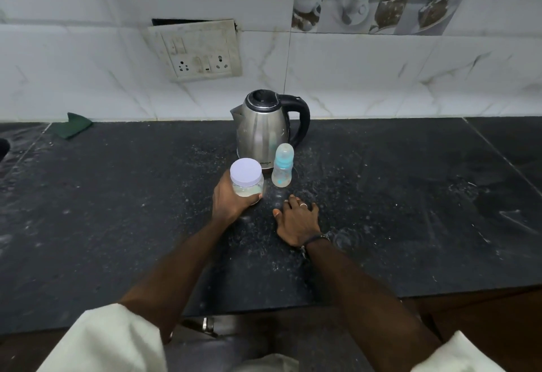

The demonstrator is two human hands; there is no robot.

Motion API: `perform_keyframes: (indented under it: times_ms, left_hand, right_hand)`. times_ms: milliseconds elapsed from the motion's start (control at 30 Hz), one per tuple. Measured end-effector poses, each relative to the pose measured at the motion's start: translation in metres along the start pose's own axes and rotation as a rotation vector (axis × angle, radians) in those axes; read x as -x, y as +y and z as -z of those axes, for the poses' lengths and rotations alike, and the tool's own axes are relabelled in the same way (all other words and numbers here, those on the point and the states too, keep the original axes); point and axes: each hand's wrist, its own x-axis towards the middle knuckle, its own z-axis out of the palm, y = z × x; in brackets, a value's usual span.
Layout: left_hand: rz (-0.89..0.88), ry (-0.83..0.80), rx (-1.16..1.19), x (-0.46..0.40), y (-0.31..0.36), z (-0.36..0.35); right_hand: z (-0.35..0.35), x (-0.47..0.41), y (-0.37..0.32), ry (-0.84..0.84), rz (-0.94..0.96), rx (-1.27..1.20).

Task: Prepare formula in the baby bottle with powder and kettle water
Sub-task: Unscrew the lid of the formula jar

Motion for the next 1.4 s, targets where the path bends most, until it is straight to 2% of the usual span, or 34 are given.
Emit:
perform_keyframes:
  times_ms: [267, 900, 1067, 1200, 1300, 1400]
  left_hand:
    - [-0.098, 0.003, 0.024, 0.063, -0.008, 0.019]
    - [-0.088, 0.028, -0.021, 0.143, -0.03, 0.04]
    - [-0.071, 0.03, -0.017, 0.149, -0.033, 0.039]
    - [-0.069, 0.043, 0.004, 0.15, -0.034, 0.037]
    - [-0.076, 0.049, 0.003, 0.15, -0.036, 0.036]
    - [-0.088, 0.019, 0.023, 0.15, -0.033, 0.038]
  right_hand:
    - [0.0, -0.001, 0.0, 0.016, 0.0, -0.007]
    - [0.007, 0.007, 0.001, -0.045, 0.001, -0.026]
    - [0.026, 0.003, -0.01, -0.084, -0.055, -0.12]
    - [0.064, 0.012, -0.039, 0.115, 0.065, -0.186]
    - [0.096, 0.025, -0.068, 0.084, 0.159, -0.179]
    - [0.111, 0.047, -0.093, 0.027, 0.287, 0.035]
